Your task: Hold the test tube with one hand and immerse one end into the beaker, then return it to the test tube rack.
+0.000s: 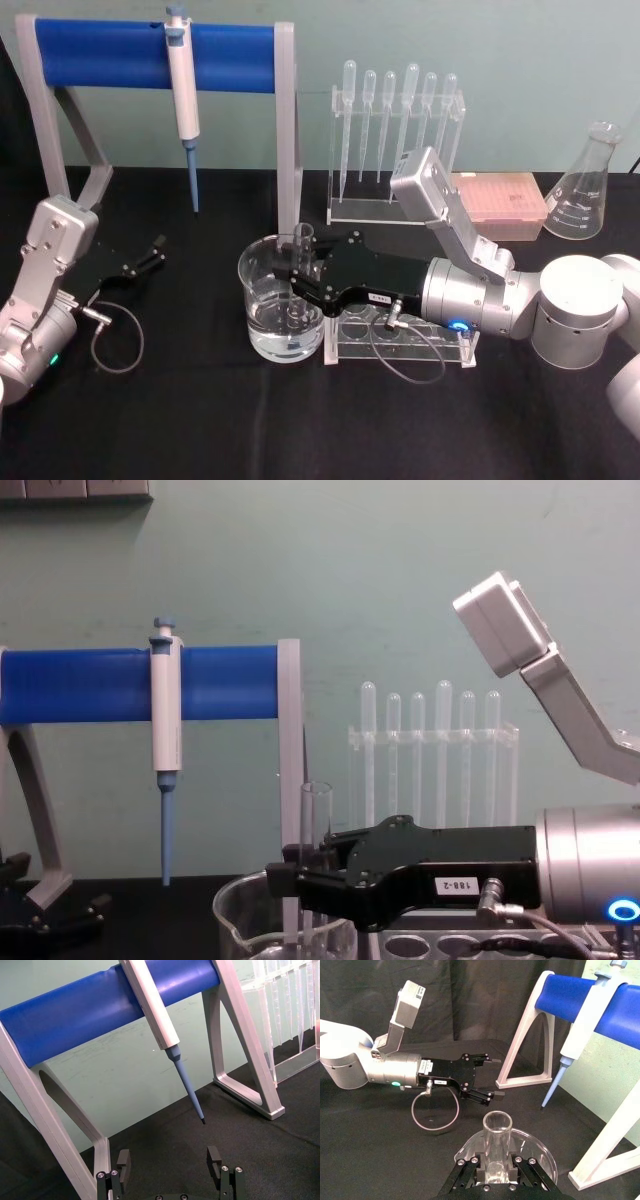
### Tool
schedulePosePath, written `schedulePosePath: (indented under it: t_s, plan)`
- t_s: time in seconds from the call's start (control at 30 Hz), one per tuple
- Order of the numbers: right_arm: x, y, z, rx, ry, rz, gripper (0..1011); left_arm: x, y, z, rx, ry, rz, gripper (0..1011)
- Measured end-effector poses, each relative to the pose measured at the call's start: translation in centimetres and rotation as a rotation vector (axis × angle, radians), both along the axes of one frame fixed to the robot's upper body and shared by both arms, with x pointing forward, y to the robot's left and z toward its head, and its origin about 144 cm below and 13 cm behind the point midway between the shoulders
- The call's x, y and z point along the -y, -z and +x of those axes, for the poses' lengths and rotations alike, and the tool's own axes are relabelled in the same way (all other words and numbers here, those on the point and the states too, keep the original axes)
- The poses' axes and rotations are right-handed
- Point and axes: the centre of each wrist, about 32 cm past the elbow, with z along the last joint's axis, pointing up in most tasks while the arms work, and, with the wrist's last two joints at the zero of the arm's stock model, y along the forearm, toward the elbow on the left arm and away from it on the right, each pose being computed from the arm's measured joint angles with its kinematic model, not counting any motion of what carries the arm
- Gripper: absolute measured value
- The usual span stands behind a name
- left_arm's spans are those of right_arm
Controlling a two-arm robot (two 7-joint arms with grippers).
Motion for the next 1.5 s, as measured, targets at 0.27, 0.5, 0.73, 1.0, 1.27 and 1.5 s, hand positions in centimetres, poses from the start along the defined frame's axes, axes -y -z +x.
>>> schedulePosePath:
  t_s: [0.27, 0.5, 0.73, 1.0, 1.27, 1.5]
  plan:
    - [0.0, 0.0, 0.0, 0.0, 0.0, 0.0, 226, 0.0, 0.0, 0.0, 0.0, 0.0, 0.0, 1000]
    - [0.0, 0.0, 0.0, 0.0, 0.0, 0.0, 227, 0.0, 0.0, 0.0, 0.0, 0.0, 0.0, 1000]
    - [0.0, 0.0, 0.0, 0.0, 0.0, 0.0, 226, 0.0, 0.0, 0.0, 0.0, 0.0, 0.0, 1000]
    - [0.0, 0.0, 0.0, 0.0, 0.0, 0.0, 226, 0.0, 0.0, 0.0, 0.0, 0.0, 0.0, 1000]
    - [0.0, 0.0, 0.0, 0.0, 0.0, 0.0, 226, 0.0, 0.0, 0.0, 0.0, 0.0, 0.0, 1000]
    - [0.0, 0.0, 0.0, 0.0, 0.0, 0.0, 226, 0.0, 0.0, 0.0, 0.0, 0.0, 0.0, 1000]
